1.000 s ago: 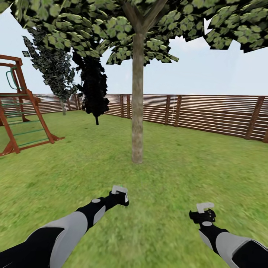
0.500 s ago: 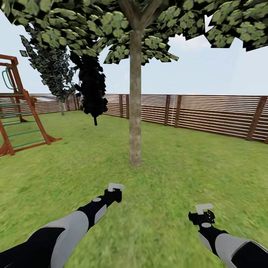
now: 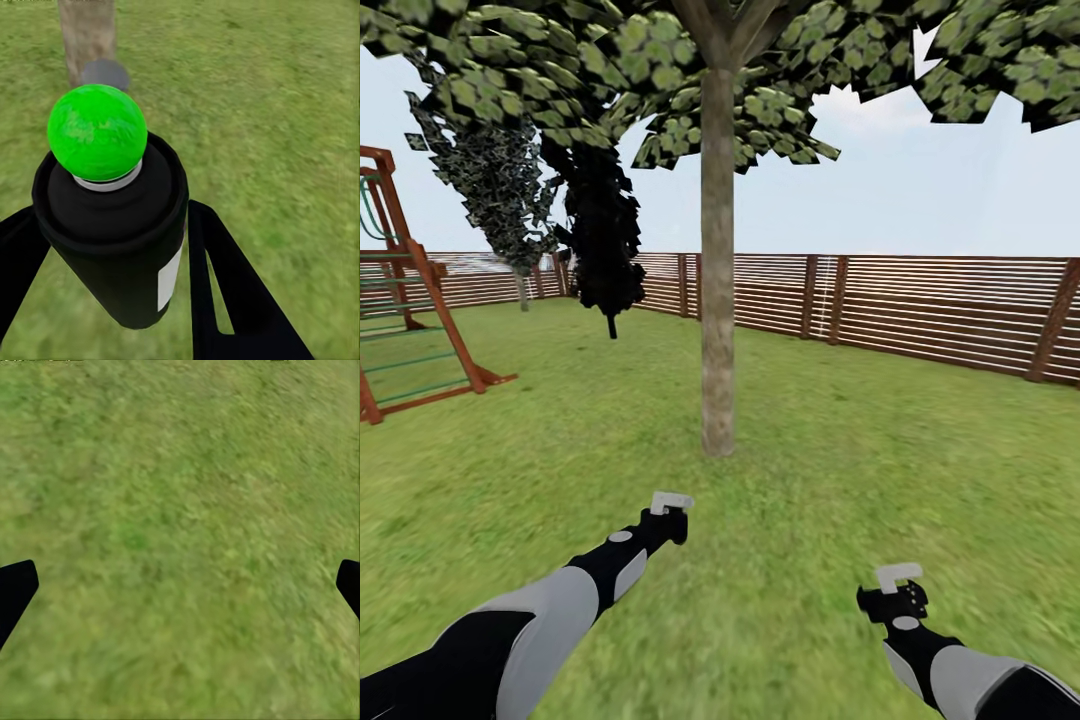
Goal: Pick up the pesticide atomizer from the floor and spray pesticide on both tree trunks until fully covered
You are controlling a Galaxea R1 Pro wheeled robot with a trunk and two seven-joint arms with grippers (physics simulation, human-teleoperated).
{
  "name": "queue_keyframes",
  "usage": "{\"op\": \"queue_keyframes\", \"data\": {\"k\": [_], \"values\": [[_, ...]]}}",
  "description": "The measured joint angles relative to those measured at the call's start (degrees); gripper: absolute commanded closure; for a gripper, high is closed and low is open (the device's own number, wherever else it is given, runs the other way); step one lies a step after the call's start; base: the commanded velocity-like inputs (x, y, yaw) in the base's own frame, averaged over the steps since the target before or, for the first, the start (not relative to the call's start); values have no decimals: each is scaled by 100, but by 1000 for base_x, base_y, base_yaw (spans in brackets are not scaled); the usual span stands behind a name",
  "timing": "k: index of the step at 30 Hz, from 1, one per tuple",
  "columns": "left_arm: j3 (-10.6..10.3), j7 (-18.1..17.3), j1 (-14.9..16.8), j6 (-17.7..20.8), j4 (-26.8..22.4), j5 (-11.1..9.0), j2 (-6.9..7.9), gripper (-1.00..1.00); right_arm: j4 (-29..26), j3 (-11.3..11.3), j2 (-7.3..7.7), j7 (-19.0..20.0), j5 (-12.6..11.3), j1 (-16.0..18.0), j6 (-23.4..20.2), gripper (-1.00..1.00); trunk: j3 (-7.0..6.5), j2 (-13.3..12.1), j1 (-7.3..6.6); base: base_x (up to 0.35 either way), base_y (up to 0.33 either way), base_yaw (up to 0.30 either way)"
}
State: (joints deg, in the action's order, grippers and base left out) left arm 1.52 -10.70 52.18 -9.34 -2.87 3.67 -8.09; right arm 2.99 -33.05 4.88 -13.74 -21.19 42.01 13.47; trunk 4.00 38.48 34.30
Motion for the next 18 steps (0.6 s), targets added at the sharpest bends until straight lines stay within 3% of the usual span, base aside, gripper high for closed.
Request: {"op": "queue_keyframes", "data": {"k": [18], "values": [[12,12,-4,0,-1,-1,-4,100,0,-2,-35,0,3,-23,0,-100,0,0,0,350,-1,0]]}}
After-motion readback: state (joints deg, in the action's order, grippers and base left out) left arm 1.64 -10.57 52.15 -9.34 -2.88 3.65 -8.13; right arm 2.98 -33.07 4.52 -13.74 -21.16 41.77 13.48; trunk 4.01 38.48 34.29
